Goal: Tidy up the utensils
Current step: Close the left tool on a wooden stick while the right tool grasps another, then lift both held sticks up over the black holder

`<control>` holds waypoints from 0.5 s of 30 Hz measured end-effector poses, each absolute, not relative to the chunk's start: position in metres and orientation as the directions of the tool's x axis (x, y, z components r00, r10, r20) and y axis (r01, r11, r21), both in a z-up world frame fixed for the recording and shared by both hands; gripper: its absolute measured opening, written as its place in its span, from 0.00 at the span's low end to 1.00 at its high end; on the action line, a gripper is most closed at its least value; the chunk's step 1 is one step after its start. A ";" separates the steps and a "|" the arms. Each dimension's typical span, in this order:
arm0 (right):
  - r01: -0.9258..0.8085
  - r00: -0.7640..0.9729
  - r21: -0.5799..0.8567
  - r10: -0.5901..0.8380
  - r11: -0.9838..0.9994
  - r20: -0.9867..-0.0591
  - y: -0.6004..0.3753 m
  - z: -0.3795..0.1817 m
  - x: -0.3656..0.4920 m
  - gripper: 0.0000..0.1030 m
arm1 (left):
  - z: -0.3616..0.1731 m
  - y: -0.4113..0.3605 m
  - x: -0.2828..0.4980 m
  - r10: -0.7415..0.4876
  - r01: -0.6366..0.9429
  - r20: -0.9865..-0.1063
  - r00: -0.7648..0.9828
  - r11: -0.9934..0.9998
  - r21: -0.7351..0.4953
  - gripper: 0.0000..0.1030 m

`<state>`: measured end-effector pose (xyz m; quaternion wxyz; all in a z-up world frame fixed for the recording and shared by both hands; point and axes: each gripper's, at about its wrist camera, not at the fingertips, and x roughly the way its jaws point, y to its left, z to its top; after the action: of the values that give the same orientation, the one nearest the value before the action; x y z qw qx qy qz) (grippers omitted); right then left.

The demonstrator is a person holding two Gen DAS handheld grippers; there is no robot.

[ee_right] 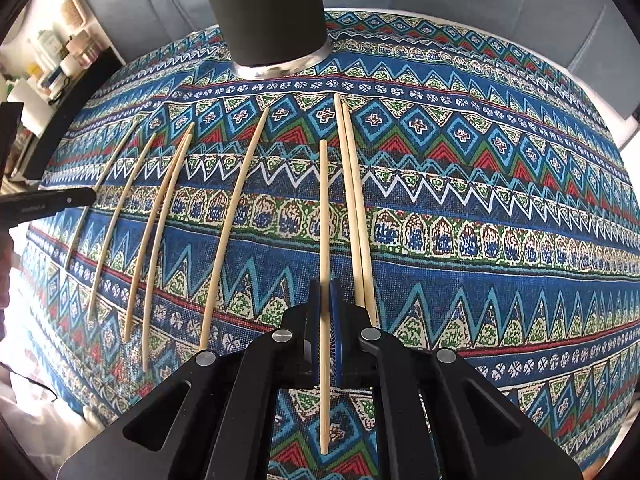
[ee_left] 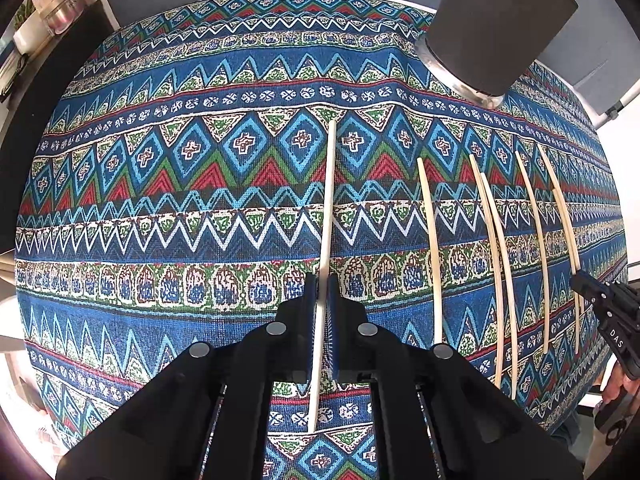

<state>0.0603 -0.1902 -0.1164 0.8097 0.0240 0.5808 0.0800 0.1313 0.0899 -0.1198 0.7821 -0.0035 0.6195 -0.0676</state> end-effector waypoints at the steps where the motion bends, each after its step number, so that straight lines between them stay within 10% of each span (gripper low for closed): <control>1: -0.100 0.314 0.142 0.167 0.985 -0.935 -0.190 -0.115 0.059 0.04 | -0.118 0.091 0.132 -0.113 0.096 -0.968 0.223 0.991 -0.093 0.05; 15: -0.158 0.393 0.216 0.262 0.963 -0.881 -0.175 -0.063 0.057 0.04 | -0.067 0.121 0.124 -0.169 0.082 -0.951 0.258 0.985 -0.153 0.03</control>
<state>0.0566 -0.1746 -0.0634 0.8330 0.0485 0.5364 0.1263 0.1237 0.1205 -0.0667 0.7924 -0.0361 0.6038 -0.0791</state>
